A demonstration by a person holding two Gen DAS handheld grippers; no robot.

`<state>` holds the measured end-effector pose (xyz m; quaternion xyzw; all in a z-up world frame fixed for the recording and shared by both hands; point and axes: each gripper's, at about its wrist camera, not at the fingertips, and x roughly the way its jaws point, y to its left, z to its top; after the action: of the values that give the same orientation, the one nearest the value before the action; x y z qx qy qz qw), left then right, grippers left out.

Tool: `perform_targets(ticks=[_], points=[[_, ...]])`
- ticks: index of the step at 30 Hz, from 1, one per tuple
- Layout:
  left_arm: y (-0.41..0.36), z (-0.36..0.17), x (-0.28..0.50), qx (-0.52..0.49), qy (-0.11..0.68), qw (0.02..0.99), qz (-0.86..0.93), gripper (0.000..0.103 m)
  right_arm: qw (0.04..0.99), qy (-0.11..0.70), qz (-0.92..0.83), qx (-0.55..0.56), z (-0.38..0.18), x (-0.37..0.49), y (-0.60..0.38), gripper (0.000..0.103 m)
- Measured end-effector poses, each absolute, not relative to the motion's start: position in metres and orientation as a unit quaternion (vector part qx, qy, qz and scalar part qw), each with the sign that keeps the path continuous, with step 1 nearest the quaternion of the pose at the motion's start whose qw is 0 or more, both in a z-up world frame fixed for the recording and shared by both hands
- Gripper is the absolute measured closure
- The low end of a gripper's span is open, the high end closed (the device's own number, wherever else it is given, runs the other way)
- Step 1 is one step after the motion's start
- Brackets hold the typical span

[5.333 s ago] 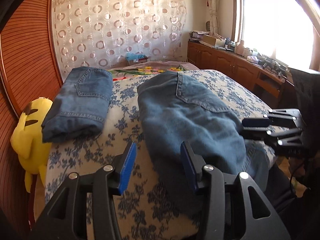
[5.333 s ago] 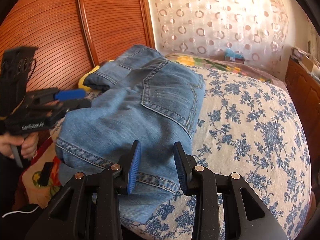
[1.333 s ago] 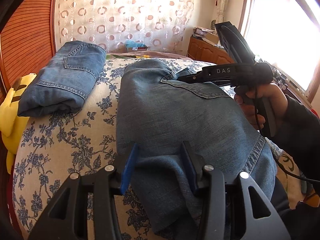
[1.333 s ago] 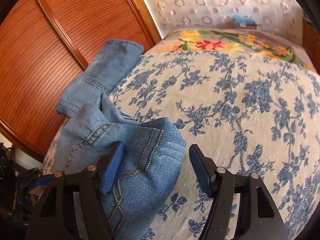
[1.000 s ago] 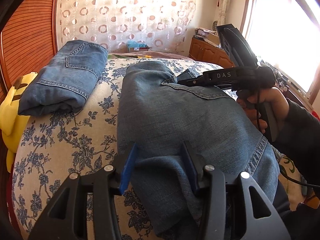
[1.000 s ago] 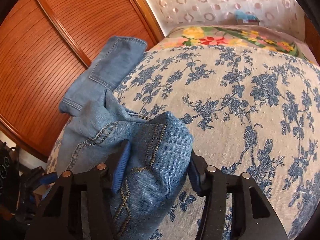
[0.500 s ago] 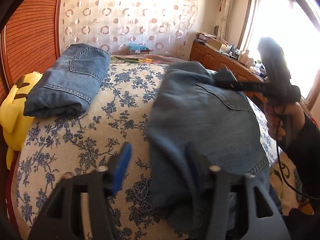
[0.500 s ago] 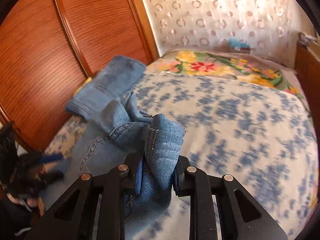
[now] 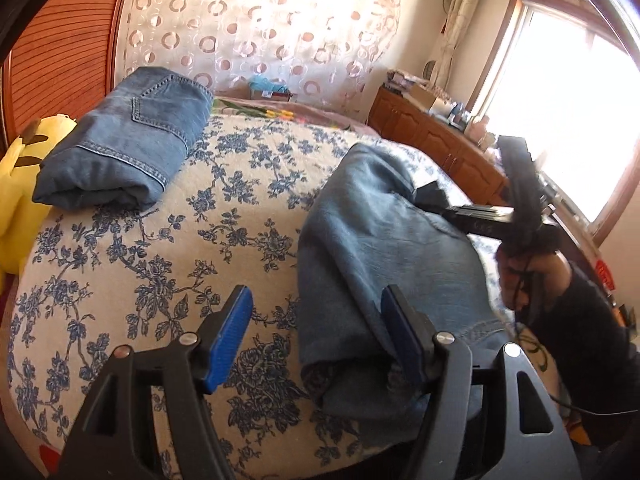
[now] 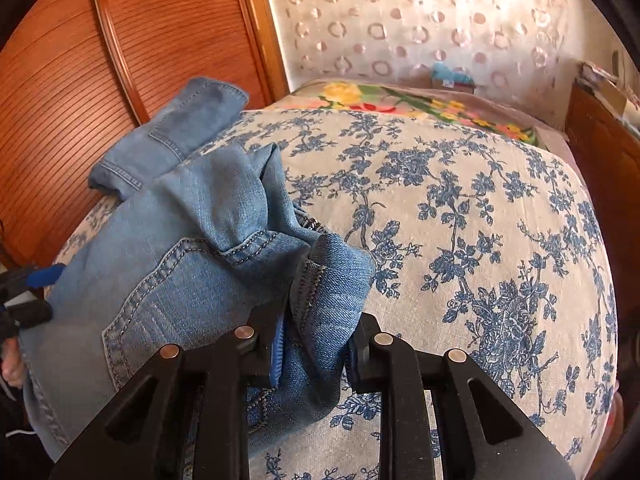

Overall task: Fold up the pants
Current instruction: 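Lift the folded jeans with both grippers and carry them toward the plush toy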

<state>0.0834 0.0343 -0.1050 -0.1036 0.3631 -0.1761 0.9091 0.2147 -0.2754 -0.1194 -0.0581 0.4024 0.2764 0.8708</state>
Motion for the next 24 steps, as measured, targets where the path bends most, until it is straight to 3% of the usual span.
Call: perform_targets(ticks=[24], points=[[0.021,-0.147,0.093,-0.161,0.406,0.872,-0.221,0.031,0.870,0.409,0.272,-0.050,-0.123,0.217,-0.275,0.081]])
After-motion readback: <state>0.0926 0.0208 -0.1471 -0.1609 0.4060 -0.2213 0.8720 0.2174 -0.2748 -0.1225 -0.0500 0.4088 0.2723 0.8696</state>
